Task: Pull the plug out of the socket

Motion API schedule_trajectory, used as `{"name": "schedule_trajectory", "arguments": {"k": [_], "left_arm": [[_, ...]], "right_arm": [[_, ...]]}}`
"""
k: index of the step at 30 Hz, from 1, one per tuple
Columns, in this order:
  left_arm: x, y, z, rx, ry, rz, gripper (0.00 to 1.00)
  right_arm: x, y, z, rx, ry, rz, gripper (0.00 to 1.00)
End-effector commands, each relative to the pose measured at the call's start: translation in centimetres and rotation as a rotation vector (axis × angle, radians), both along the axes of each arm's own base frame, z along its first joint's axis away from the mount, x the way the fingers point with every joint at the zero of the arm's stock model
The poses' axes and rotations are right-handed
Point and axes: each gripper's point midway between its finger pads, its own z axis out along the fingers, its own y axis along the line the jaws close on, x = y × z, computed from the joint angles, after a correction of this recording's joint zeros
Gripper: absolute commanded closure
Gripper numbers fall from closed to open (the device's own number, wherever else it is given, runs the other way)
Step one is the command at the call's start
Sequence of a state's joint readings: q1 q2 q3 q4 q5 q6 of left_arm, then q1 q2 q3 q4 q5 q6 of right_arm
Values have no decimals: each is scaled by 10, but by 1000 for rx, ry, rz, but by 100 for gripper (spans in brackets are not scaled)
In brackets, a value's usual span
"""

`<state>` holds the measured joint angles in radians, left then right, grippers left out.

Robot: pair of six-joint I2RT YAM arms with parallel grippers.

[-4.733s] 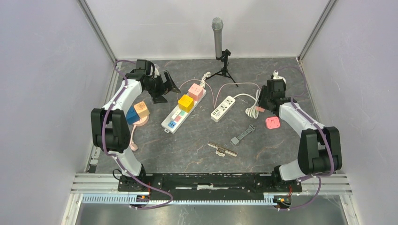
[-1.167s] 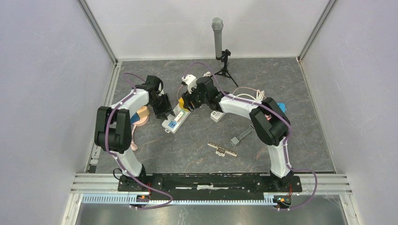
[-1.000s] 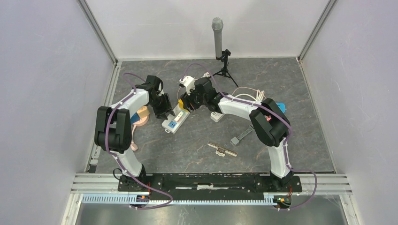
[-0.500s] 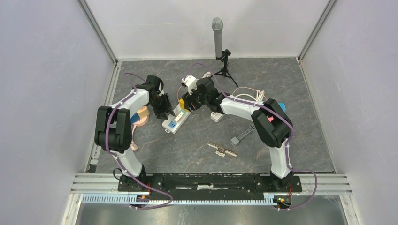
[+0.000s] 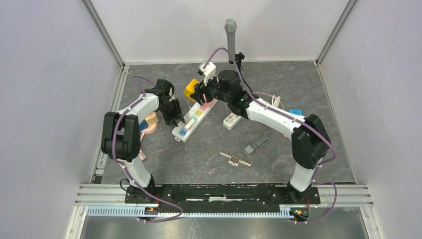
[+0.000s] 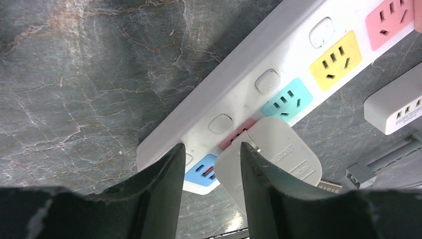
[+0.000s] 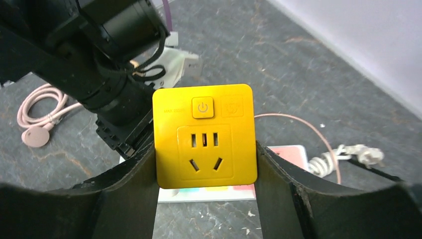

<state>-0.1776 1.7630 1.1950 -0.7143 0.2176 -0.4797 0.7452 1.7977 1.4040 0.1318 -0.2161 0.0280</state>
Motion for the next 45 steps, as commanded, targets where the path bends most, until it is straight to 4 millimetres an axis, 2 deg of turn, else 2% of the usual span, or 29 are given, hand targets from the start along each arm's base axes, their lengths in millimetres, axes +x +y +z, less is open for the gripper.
{"name": "schedule_trajectory", "arguments": {"k": [1, 7, 9, 12, 15, 19, 22, 26, 32, 36, 38, 42, 45], "left_arm": [[11, 3, 2, 50, -34, -62, 46], [58, -19, 80, -57, -222, -39, 30], [67, -20, 98, -65, -271, -33, 26], [70, -17, 113, -56, -314, -25, 22], [67, -13, 115, -37, -324, -20, 19], [60, -8, 108, -13, -307, -21, 15], [57, -9, 101, -20, -282, -19, 14], [53, -18, 96, -68, -247, -23, 12], [51, -15, 91, -53, -241, -29, 6], [50, -14, 91, -45, -243, -28, 2], [50, -12, 91, -38, -245, -25, 2], [51, -9, 93, -22, -255, -17, 1], [51, -4, 95, 1, -267, -7, 0]], "right_arm": [[6, -20, 46, 44, -104, -87, 100], [-17, -62, 1, -102, -76, -131, 100], [-28, -70, -21, -170, -45, -104, 100], [-52, -72, -56, -258, 34, 12, 100], [-85, -63, -78, -263, 128, 178, 99], [-121, -56, -96, -234, 234, 345, 94], [-135, -57, -106, -259, 298, 402, 93], [-152, -61, -124, -302, 374, 473, 86], [-183, -64, -142, -337, 480, 588, 78], [-190, -67, -148, -345, 513, 614, 64], [-190, -68, -153, -363, 528, 605, 53], [-177, -69, -157, -398, 506, 546, 32], [-164, -64, -148, -386, 452, 504, 18]]}}
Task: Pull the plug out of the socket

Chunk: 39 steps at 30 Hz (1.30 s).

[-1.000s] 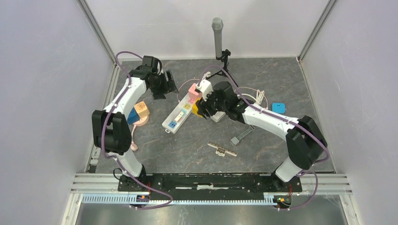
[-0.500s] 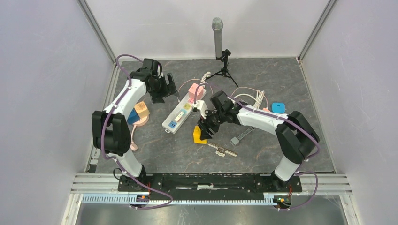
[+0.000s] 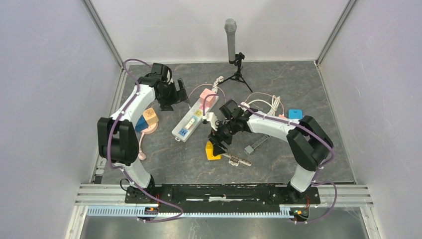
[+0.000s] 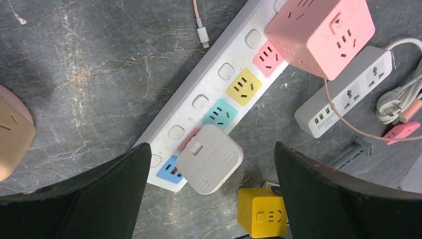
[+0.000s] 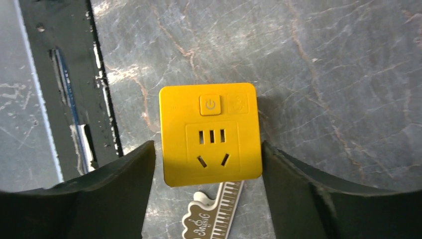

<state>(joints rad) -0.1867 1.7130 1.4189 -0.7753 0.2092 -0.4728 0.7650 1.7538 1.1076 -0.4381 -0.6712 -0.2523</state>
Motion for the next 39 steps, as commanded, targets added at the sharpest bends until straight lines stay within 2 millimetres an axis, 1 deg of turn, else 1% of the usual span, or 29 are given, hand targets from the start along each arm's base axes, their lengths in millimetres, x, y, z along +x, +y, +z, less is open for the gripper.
{"name": "schedule_trajectory", "arguments": {"k": [1, 4, 7, 9, 11, 13, 15, 17, 20, 21, 22, 24, 25, 27, 28, 32, 39], "left_arm": [[2, 7, 14, 34, -60, 9, 0], [0, 10, 16, 44, -68, 8, 0], [-1, 10, 17, 48, -81, -7, 0], [-2, 9, 19, 40, -91, -20, 0], [-3, 6, 19, 26, -95, -31, 0], [-4, -1, 21, -10, -98, -57, 0], [-6, -10, 19, -55, -93, -83, 0], [-9, -21, 12, -114, -68, -118, 0], [-15, -29, -12, -125, 7, -137, 1], [-16, -29, -19, -114, 24, -136, 1], [-17, -30, -25, -109, 40, -133, 2], [-15, -31, -30, -105, 54, -135, 2], [-13, -32, -32, -101, 56, -135, 2], [-8, -30, -36, -84, 59, -127, 2], [-5, -30, -38, -75, 63, -121, 2], [1, -26, -47, -44, 77, -98, 2], [-5, -17, -66, 6, 129, -70, 2]], "right_arm": [[27, 17, 25, 54, -113, -35, 12], [36, 29, 42, 106, -132, -47, 3], [46, 36, 56, 134, -168, -70, 2], [59, 38, 63, 138, -217, -115, 2], [78, 38, 74, 135, -286, -187, 2], [99, 36, 88, 149, -353, -281, 2], [126, 30, 103, 160, -418, -418, 2], [148, 23, 115, 178, -461, -520, 2], [173, 25, 125, 200, -504, -574, 2], [182, 25, 123, 180, -514, -597, 2], [192, 25, 127, 163, -530, -625, 2], [212, 26, 125, 122, -540, -672, 2], [220, 26, 126, 114, -549, -690, 2], [232, 28, 122, 111, -534, -722, 2], [237, 29, 115, 98, -535, -718, 2], [248, 36, 101, 62, -576, -660, 2], [252, 34, 74, 29, -560, -650, 2]]}}
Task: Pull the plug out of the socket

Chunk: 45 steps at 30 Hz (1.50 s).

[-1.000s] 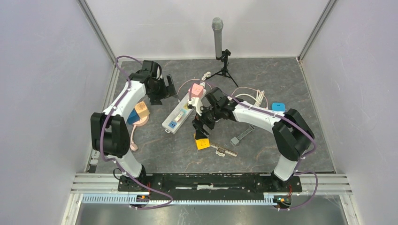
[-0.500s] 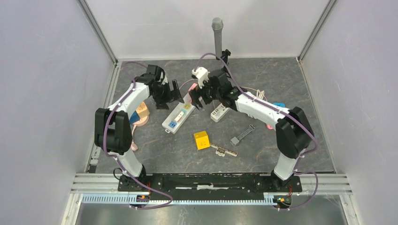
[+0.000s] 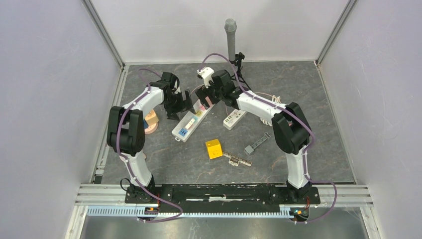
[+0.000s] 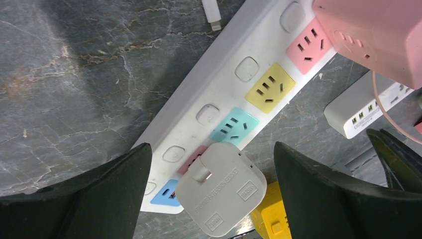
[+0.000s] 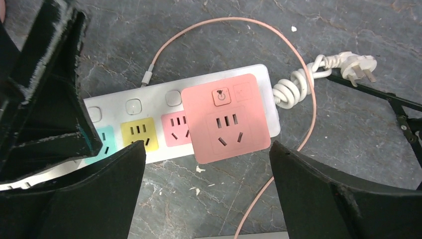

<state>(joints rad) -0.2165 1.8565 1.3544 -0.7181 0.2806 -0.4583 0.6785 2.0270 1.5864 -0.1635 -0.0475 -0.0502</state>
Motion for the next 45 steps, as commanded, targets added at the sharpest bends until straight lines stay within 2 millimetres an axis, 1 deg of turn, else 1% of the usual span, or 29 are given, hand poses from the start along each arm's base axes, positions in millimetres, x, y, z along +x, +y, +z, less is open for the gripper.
{"name": "schedule_trajectory", "arguments": {"k": [1, 5, 6, 7, 11, 16, 19, 22, 24, 28, 30, 32, 35, 36, 38, 40, 42, 45], "left_arm": [[8, 3, -3, 36, -22, -3, 2], [5, 3, -9, 38, -4, -7, 4], [5, 3, -9, 37, -2, -8, 6], [5, 3, -11, 40, 1, -10, 9], [4, 3, -16, 40, 15, -20, 14], [4, 2, -21, 39, 36, -23, 18], [4, 2, -23, 41, 39, -24, 18], [3, 2, -24, 43, 41, -26, 19], [2, 3, -26, 49, 44, -26, 20], [1, 4, -28, 51, 51, -26, 21], [0, 4, -29, 52, 55, -28, 22], [0, 4, -29, 53, 53, -27, 23], [1, 4, -27, 52, 47, -27, 23], [2, 4, -26, 51, 43, -25, 23], [4, 1, -21, 36, 37, -23, 23], [7, -5, -17, 2, 30, -21, 22], [10, -9, -14, -19, 23, -17, 22], [11, -9, -17, -19, 32, -14, 23]], "right_arm": [[12, 2, 6, 8, -37, -3, 2], [18, 1, -7, 6, -8, -5, 2], [19, 0, -10, 6, -3, -2, 2], [20, 0, -11, 2, -8, 7, 2], [23, 2, -12, -5, -62, 62, 2], [25, 13, -10, 38, -74, 111, 2], [24, 23, -14, 62, -61, 150, 3], [28, 27, -17, 62, -50, 164, 4], [31, 29, -19, 72, -39, 166, 7], [31, 31, -23, 101, -5, 177, 22], [27, 32, -27, 106, 7, 190, 28], [25, 32, -30, 106, 16, 193, 38], [20, 30, -28, 111, 24, 195, 52], [17, 29, -27, 115, 28, 196, 55], [8, 26, -24, 122, 33, 195, 58], [-6, 27, -22, 124, 39, 213, 58], [-22, 28, -25, 102, 50, 228, 59], [-42, 28, -31, 71, 73, 243, 57]]}}
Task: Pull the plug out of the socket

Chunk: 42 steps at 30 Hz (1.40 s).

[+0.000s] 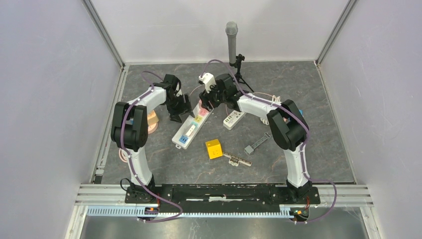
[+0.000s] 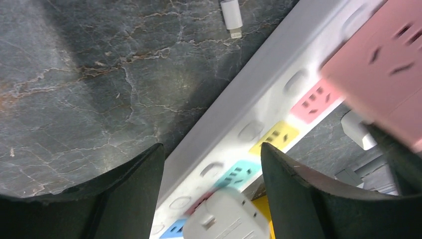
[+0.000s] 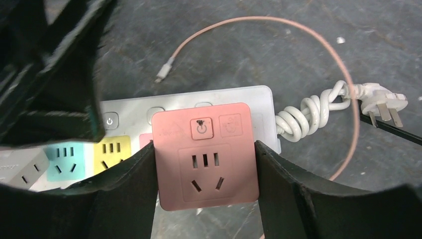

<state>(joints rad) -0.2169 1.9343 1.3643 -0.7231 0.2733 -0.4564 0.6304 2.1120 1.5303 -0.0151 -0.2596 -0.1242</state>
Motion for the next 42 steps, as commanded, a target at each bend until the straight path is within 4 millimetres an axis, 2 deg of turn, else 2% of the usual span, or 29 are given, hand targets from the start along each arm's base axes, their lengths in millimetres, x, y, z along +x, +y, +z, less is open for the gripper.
{"name": "schedule_trajectory", "arguments": {"k": [1, 4, 9, 12, 15, 17, 20, 24, 26, 30, 34, 39, 42], "left_arm": [[12, -10, 7, -40, -32, -14, 24], [5, -10, -1, -41, -5, -15, 28], [-9, -7, -11, -23, 30, -24, 39], [-17, -5, -16, -11, 42, -34, 43], [-21, -3, -19, 0, 50, -40, 46], [-23, -3, -21, 3, 57, -41, 48], [-25, -2, -23, 9, 60, -45, 49], [-24, -2, -23, 14, 57, -46, 50], [-25, -2, -24, 14, 60, -46, 51], [-27, -2, -24, 16, 63, -48, 55], [-28, -1, -27, 22, 70, -49, 56], [-28, -1, -29, 25, 74, -50, 56], [-28, 0, -29, 32, 72, -52, 56]], "right_arm": [[-51, 16, 8, 4, 56, 76, 55], [-55, 14, 4, 4, 77, 54, 46], [-43, 11, 2, -17, 68, -5, 18], [-37, 14, 5, -19, 54, 1, 11], [-33, 18, 5, -22, 49, 29, 10], [-33, 21, 3, -24, 51, 65, 14], [-43, 32, 5, 2, 53, 164, 25], [-42, 35, 10, 13, 43, 185, 53], [-39, 35, 16, 30, 42, 162, 72], [-37, 36, 36, 148, 72, 148, 100], [-39, 43, 57, 269, 97, 165, 100], [-46, 49, 43, 143, 17, 175, 100], [-46, 42, 47, 119, -35, 149, 100]]}}
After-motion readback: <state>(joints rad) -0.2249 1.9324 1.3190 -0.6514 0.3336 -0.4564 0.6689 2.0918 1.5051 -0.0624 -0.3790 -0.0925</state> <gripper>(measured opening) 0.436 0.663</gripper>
